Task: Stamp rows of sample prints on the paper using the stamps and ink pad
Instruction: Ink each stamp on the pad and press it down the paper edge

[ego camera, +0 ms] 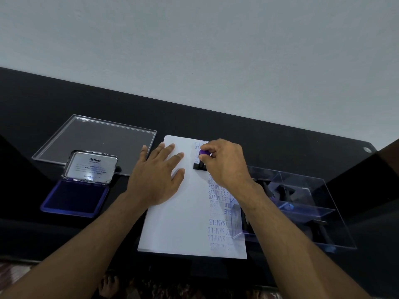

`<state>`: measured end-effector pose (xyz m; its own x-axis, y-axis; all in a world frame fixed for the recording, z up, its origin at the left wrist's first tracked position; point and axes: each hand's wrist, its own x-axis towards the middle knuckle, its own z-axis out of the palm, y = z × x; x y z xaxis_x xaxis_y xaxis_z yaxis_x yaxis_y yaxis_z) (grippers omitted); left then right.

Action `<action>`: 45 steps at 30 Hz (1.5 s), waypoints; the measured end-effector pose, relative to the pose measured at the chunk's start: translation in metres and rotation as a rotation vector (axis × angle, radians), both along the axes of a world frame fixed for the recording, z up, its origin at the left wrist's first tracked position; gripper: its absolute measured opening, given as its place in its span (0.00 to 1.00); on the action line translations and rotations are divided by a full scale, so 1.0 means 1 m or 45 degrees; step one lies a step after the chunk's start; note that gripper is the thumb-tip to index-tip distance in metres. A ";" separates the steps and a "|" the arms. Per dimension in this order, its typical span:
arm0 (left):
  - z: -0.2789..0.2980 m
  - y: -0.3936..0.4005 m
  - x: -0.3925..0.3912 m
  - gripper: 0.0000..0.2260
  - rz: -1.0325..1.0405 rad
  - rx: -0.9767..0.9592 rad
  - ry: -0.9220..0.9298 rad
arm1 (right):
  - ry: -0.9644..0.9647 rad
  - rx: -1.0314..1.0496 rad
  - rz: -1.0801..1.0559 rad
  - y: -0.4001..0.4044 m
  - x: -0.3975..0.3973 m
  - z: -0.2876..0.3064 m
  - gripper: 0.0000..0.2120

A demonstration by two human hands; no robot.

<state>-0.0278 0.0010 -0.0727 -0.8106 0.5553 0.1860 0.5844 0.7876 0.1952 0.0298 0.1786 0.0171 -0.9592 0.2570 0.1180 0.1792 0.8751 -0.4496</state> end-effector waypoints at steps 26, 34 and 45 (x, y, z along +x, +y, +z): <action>-0.002 -0.002 0.002 0.29 0.011 0.013 0.018 | 0.527 -0.877 -0.483 0.031 0.019 0.001 0.09; -0.001 -0.002 0.002 0.30 0.013 0.025 0.013 | 0.508 -0.942 -0.504 0.033 0.019 0.000 0.08; 0.001 -0.002 0.002 0.31 0.010 0.015 -0.005 | 0.515 -0.933 -0.492 0.034 0.019 -0.001 0.08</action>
